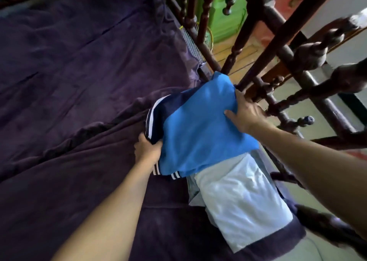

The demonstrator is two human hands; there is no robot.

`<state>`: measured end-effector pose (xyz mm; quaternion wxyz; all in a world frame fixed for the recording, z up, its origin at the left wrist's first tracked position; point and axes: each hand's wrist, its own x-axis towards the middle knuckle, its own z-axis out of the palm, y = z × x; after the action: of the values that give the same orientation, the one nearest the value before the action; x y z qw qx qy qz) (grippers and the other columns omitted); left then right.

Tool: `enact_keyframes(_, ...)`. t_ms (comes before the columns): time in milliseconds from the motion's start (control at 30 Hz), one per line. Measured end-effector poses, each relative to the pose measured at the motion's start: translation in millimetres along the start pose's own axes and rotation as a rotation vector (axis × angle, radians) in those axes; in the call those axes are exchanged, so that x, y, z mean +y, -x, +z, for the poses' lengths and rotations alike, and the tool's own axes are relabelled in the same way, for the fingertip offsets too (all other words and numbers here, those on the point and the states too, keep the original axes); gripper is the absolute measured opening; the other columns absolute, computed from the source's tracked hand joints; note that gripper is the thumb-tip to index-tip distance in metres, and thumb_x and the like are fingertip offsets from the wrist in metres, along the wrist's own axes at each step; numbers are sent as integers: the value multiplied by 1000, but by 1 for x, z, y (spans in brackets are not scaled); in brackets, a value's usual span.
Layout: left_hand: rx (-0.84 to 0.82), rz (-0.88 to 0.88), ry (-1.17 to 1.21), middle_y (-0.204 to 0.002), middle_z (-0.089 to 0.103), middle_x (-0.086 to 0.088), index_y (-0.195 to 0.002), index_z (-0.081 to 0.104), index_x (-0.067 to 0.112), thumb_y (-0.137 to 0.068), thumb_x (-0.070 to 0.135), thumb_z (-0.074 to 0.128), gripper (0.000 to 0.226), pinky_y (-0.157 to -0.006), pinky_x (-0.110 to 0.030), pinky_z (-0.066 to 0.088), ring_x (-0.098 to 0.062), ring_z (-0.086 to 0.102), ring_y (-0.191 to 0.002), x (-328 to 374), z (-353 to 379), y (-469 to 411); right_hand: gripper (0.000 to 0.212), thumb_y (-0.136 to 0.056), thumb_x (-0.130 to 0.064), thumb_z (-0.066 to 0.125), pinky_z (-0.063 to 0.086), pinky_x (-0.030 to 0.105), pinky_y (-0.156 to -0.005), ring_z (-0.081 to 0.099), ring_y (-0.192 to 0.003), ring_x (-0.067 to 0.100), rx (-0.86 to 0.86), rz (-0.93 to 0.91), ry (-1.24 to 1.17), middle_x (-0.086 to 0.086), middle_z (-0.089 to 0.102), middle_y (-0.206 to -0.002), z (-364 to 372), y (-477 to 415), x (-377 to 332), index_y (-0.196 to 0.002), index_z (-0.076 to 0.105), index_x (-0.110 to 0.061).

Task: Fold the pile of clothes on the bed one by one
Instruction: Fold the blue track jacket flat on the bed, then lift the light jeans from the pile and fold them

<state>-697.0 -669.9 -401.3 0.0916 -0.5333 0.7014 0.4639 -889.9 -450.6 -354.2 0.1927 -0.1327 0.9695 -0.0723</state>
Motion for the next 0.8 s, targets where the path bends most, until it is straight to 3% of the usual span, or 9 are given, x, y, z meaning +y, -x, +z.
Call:
enact_keyframes(67, 113, 244, -394, -142, 36, -11, -145, 28, 30, -84, 26, 63, 70, -97, -47, 42, -35, 41, -124, -13, 3, 9, 68, -91, -42, 51, 38, 52, -100, 36, -133, 40, 163, -129, 117, 17, 29, -153, 24, 15, -4, -150, 24, -23)
enact_keyframes(133, 154, 498, -552, -150, 27, -12, -149, 22, 33, -83, 16, 59, 77, -92, -49, 44, -37, 39, -124, -22, 10, 16, 64, -93, -47, 47, 29, 55, -107, 22, -143, 37, 269, -272, 147, 15, 20, -158, 46, 24, -6, -150, 28, -25)
enact_keyframes(167, 110, 510, -576, -152, 24, -12, -150, 19, 33, -85, 16, 56, 77, -90, -49, 45, -37, 39, -125, -26, 13, 16, 65, -93, -53, 43, 24, 56, -109, 16, -146, 36, 232, -293, 146, 14, 15, -160, 57, 24, -4, -151, 25, -29)
enact_keyframes(300, -101, 335, -617, -154, 20, -10, -151, 6, 36, -96, 36, 47, 69, -97, -51, 40, -35, 31, -133, -45, 24, -6, 71, -90, -70, 25, 18, 55, -115, 3, -149, 26, -15, -219, 121, 6, -2, -162, 96, -2, 14, -151, 2, -42)
enact_keyframes(500, -166, 290, -680, -157, 12, -8, -150, 0, 37, -96, 40, 42, 68, -104, -54, 31, -35, 23, -137, -50, 34, -14, 72, -89, -72, 22, 21, 54, -112, 5, -148, 26, -90, -223, 121, 8, -1, -162, 110, -20, 24, -150, -4, -44)
enact_keyframes(600, -167, 261, -642, -155, 17, -7, -149, 11, 37, -97, 40, 40, 60, -103, -50, 33, -32, 27, -136, -64, 28, 12, 69, -95, -60, 30, 27, 52, -108, 14, -146, 31, -89, -216, 181, 13, 7, -160, 101, -3, 24, -153, 1, -35)
enact_keyframes(800, -233, 97, -522, -131, 55, -4, -130, 52, 23, -91, 37, 53, 41, -95, -34, 43, -25, 52, -120, -116, -4, 104, 55, -93, -29, 51, 31, 47, -104, 26, -139, 33, -59, -300, 206, 14, 28, -152, 79, 95, -4, -145, 36, -20)
